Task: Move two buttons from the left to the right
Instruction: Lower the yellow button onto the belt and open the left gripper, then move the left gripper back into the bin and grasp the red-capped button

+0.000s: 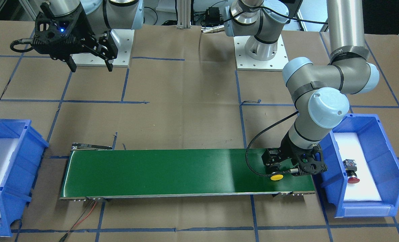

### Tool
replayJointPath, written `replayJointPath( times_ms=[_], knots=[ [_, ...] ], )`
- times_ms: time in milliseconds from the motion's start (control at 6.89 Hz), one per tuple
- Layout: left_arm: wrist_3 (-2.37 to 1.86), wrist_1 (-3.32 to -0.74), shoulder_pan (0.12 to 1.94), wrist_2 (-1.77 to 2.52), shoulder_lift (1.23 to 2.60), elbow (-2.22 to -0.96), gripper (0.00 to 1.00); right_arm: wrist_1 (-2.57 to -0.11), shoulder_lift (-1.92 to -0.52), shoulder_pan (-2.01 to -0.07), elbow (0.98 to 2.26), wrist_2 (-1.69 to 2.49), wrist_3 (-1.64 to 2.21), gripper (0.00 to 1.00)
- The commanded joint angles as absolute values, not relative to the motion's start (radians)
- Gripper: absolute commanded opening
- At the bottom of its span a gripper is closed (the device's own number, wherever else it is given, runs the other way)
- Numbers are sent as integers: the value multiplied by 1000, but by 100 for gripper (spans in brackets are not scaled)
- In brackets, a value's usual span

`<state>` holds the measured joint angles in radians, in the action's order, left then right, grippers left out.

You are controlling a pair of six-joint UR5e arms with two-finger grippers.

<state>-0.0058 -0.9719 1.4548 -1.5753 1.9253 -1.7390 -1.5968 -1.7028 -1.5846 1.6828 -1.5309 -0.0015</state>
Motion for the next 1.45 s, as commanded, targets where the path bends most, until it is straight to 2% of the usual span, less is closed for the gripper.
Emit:
replayJointPath(
  times_ms=[0, 435, 725, 1305],
  knots=[
    [-2, -1078, 1453, -1575, 1863, -1698, 100, -1597, -1703, -1585, 1683, -1531, -2, 100],
    [8, -1360, 1453, -1575, 1749, -1586, 100, -1597, -1703, -1585, 1683, -1531, -2, 100],
    [64, -1355, 1418, -1569, 1756, -1582, 100, -1597, -1703, -1585, 1683, -1529, -2, 100],
    [369, -1358, 1179, -1580, 1770, -1551, 100, -1597, -1703, -1585, 1683, -1531, -2, 100]
  ],
)
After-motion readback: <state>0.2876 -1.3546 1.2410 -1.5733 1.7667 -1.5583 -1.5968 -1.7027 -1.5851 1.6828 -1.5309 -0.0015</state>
